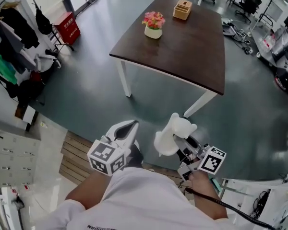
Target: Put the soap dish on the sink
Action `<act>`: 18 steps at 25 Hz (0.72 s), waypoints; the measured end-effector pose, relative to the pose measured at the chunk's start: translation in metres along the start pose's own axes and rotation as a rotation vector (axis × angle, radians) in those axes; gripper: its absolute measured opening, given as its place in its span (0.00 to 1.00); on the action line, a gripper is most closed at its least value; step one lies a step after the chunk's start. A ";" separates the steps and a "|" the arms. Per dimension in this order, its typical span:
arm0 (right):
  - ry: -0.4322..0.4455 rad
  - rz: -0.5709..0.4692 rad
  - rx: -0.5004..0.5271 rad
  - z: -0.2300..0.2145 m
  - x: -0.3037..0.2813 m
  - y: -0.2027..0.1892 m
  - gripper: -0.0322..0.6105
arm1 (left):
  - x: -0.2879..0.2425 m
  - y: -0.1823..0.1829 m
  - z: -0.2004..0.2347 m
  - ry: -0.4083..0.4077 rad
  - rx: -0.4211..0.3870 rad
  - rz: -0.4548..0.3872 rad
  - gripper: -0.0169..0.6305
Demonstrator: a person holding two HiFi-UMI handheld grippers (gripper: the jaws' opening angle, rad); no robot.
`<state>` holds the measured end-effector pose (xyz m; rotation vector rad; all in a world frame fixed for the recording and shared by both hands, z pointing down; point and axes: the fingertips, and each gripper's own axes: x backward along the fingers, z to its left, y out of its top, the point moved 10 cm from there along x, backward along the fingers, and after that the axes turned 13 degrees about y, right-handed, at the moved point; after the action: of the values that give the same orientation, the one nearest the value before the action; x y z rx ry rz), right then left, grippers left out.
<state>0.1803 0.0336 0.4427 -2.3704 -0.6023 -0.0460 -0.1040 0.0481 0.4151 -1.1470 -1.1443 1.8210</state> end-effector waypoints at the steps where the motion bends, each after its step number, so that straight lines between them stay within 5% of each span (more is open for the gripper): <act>1: -0.011 0.005 -0.004 -0.008 -0.009 0.009 0.26 | -0.010 0.007 0.009 0.001 0.002 -0.004 0.03; 8: -0.083 0.008 -0.130 -0.035 -0.080 0.082 0.26 | -0.061 0.075 0.053 -0.042 0.019 0.020 0.03; 18: -0.088 0.038 -0.094 -0.044 -0.160 0.153 0.26 | -0.090 0.131 0.097 -0.064 0.029 0.012 0.03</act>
<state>0.1090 -0.1611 0.3525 -2.4852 -0.6088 0.0486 -0.1725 -0.1104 0.3440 -1.0886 -1.1459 1.8892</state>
